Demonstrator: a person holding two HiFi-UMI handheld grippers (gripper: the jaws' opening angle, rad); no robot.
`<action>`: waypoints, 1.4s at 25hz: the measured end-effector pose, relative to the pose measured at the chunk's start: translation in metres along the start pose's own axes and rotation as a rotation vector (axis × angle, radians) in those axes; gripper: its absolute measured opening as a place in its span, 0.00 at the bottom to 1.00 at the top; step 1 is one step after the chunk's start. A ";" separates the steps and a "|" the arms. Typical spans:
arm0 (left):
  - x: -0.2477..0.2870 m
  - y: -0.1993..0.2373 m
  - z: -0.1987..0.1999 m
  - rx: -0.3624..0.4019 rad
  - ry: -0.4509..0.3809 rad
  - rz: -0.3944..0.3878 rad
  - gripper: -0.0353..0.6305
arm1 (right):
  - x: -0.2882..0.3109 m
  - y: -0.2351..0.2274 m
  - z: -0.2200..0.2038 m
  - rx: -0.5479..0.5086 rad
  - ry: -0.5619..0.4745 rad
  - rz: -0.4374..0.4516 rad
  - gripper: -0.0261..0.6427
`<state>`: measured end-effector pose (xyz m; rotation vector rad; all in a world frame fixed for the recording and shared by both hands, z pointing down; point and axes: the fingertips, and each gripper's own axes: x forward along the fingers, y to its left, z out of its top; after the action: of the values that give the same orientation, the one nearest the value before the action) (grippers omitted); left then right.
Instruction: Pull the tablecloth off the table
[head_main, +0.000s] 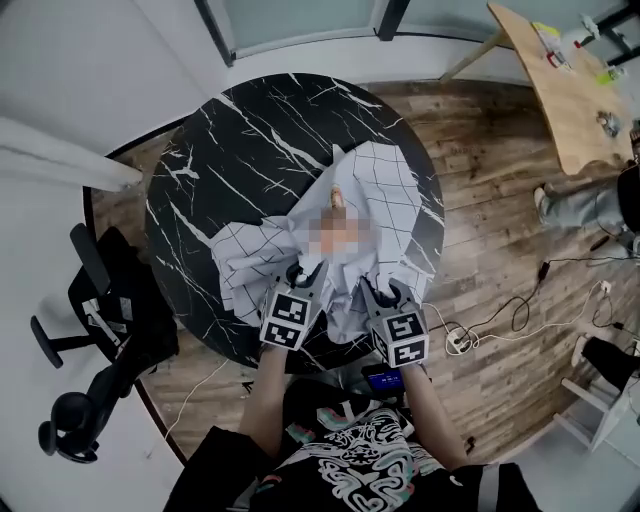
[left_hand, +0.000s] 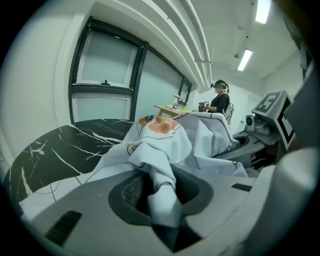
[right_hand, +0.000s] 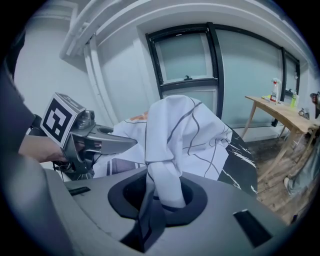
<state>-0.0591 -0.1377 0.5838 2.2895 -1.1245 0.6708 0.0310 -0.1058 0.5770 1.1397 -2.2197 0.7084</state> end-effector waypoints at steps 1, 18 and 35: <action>-0.001 -0.001 0.001 -0.002 -0.003 0.002 0.20 | -0.001 0.000 0.001 -0.003 -0.003 0.002 0.14; -0.022 -0.016 0.011 0.002 -0.040 0.016 0.20 | -0.025 0.005 0.010 -0.021 -0.036 -0.001 0.14; -0.041 -0.029 0.030 0.024 -0.074 0.055 0.20 | -0.045 0.007 0.027 -0.051 -0.098 0.021 0.14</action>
<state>-0.0513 -0.1172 0.5295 2.3282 -1.2240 0.6276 0.0414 -0.0951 0.5258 1.1503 -2.3208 0.6123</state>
